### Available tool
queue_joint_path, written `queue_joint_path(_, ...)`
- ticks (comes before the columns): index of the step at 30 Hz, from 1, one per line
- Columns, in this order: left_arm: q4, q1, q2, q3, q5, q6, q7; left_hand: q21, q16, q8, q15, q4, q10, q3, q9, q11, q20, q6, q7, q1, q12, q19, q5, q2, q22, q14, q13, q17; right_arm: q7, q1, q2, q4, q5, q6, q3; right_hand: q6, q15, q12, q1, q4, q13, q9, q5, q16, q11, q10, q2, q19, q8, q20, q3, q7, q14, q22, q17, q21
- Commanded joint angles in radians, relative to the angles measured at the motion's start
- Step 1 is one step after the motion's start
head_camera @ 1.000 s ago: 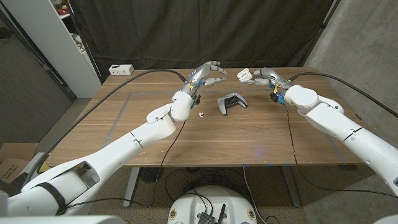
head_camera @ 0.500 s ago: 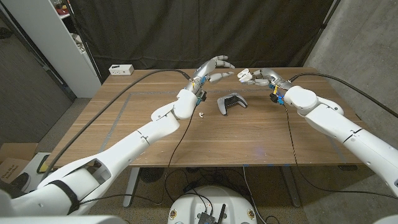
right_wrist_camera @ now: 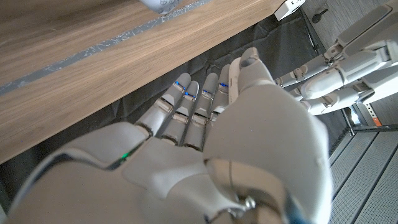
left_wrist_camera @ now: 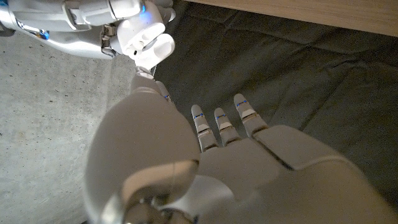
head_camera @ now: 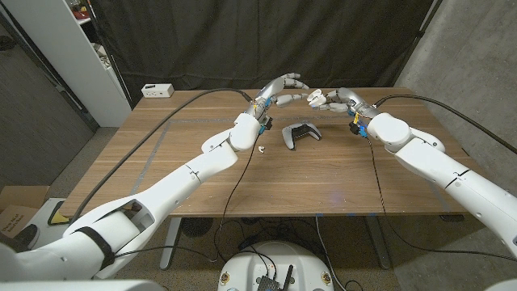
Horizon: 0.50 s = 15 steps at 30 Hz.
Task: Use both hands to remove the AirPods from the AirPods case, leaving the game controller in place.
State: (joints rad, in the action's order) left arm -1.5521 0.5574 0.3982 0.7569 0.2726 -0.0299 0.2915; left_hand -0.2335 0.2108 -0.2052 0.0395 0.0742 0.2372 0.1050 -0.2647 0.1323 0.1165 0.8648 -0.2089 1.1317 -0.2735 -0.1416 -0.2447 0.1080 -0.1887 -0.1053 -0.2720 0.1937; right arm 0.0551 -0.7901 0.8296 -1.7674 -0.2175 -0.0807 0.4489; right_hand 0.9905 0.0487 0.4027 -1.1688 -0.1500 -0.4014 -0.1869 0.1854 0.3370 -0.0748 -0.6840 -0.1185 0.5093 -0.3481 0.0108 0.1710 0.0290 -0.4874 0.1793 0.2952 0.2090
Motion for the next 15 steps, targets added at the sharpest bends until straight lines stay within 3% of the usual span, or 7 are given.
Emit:
queue_joint_path(1,0.069,-0.039,-0.024,0.016,-0.025,-0.045,-0.040,0.003,-0.001,-0.004,0.018,0.000,0.007,0.007,0.001,0.011,0.010,0.018,-0.001,-0.007,-0.001,-0.004,-0.013,0.002,-0.005,-0.003,-0.002,0.005,0.011,-0.003,-0.004,-0.012,0.019,-0.002,-0.001,0.102,0.128,0.007,-0.003,-0.003,-0.006,-0.229,0.005,0.006,-0.006,-0.003,-0.002,0.002,-0.009,-0.001,0.006,-0.016,0.002,0.003,0.001,0.004)
queue_joint_path(15,0.079,-0.047,-0.021,0.026,-0.005,-0.051,-0.039,0.004,-0.001,-0.006,0.018,-0.004,0.011,0.011,0.011,0.012,0.013,0.038,-0.002,0.001,-0.002,-0.004,-0.023,0.003,-0.006,-0.007,-0.002,0.006,0.013,0.008,-0.014,-0.018,0.049,-0.009,0.016,0.103,0.128,0.009,-0.002,-0.002,-0.008,-0.230,0.005,0.006,-0.007,-0.008,-0.002,0.004,-0.007,-0.001,0.007,-0.013,0.001,0.003,0.002,0.004)
